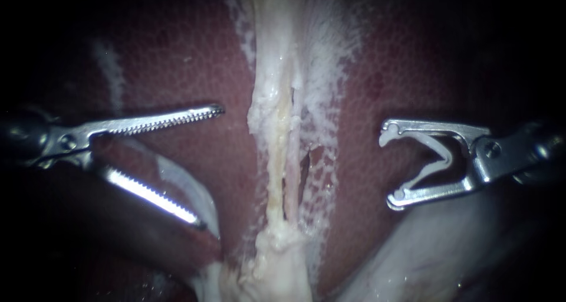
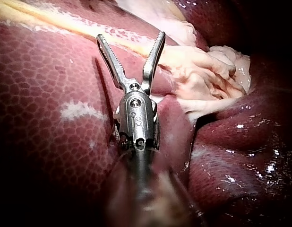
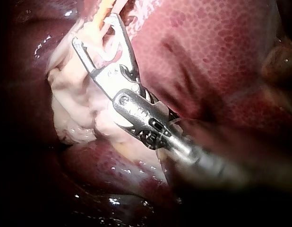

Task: Grabbing gallbladder

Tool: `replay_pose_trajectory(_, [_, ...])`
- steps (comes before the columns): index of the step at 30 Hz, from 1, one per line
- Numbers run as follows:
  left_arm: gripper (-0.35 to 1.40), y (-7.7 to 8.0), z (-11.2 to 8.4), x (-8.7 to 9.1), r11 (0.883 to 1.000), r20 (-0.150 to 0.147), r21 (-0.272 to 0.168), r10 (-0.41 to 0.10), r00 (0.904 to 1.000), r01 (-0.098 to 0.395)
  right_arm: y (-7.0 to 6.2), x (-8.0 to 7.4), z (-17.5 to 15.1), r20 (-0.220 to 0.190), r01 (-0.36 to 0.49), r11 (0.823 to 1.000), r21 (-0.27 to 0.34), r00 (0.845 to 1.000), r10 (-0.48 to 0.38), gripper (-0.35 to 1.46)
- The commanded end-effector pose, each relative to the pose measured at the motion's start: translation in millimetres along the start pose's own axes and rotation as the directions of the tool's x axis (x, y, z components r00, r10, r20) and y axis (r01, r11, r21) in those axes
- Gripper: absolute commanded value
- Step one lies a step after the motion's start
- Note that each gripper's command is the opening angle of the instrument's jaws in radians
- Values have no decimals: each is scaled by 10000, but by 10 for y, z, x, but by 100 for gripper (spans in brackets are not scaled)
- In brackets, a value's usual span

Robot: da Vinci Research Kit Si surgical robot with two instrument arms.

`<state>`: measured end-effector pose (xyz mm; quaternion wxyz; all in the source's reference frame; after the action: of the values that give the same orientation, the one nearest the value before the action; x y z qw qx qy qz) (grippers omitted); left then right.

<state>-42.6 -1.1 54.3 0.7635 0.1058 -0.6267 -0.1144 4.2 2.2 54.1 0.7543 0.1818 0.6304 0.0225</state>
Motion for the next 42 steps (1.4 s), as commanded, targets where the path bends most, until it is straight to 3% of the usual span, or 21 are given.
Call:
replay_pose_trajectory(1, [130,0,0,-1,10000,5,-5,-6,10000,6,0,0,0,-2,1,10000,2,10000,-1,60])
replay_pose_trajectory(6, [131,2,-2,-4,9982,-149,-605,21,9999,-30,-1,1,0,-3,2,10000,6,10000,-2,60])
replay_pose_trajectory(15, [125,3,-2,-2,9854,-150,-1378,-1032,9945,1002,-1,1,1,-3,0,10000,6,10000,0,60])
replay_pose_trajectory(22, [113,12,4,6,9689,-79,-1817,-1725,9850,1683,0,1,1,-2,0,10000,1,10000,0,60])
replay_pose_trajectory(26, [101,15,11,7,9551,0,-1963,-2263,9740,2219,0,1,1,-2,1,10000,2,10000,-1,60])
replay_pose_trajectory(42, [69,13,40,5,9177,-51,-2466,-3226,9465,3114,-1,1,1,-3,1,10000,4,10000,-1,60])
